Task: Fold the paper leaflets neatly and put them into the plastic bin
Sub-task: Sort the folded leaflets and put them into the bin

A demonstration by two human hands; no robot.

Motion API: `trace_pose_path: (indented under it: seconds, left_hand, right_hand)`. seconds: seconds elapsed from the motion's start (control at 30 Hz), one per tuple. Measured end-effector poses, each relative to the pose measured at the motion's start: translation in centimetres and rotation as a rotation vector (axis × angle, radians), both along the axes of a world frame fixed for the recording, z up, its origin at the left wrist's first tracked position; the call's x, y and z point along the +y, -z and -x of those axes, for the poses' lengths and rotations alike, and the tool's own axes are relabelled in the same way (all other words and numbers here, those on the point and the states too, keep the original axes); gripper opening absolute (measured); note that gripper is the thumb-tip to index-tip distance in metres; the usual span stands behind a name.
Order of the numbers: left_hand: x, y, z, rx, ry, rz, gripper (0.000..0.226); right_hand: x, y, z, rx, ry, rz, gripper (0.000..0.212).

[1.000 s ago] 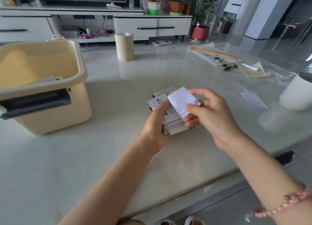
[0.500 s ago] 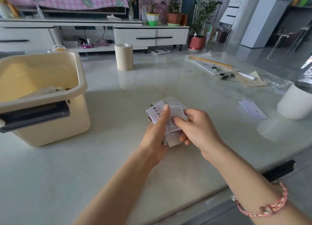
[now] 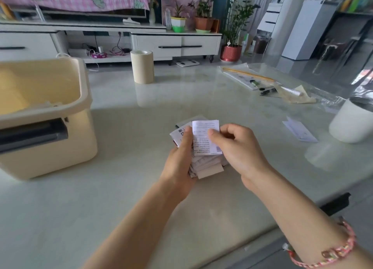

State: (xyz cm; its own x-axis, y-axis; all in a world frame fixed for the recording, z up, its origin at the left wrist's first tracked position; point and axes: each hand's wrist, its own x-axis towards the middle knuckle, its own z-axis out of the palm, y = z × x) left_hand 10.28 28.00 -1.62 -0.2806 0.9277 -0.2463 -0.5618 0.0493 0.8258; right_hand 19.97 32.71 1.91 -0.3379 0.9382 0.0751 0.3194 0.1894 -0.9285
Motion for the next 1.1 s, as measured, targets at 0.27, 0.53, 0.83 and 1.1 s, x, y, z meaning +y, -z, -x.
trace_pose_path:
  seconds: [0.27, 0.53, 0.83, 1.1]
  left_hand:
    - [-0.5, -0.9, -0.6, 0.188, -0.014, -0.052, 0.041]
    - [-1.0, -1.1, -0.2, 0.712, -0.303, -0.286, 0.016]
    - [-1.2, -1.5, -0.6, 0.604, -0.338, -0.251, 0.023]
    - [-1.4, -1.3, -0.7, 0.567, -0.221, -0.196, 0.052]
  right_hand:
    - [-0.2, 0.7, 0.2, -0.025, -0.038, 0.074, 0.029]
    - [0.4, -0.1, -1.8, 0.024, -0.399, 0.202, 0.026]
    - [-1.3, 2.6, 0.0, -0.065, -0.306, -0.19, 0.042]
    - [-2.0, 3.6, 0.8, 0.063, -0.249, -0.112, 0.036]
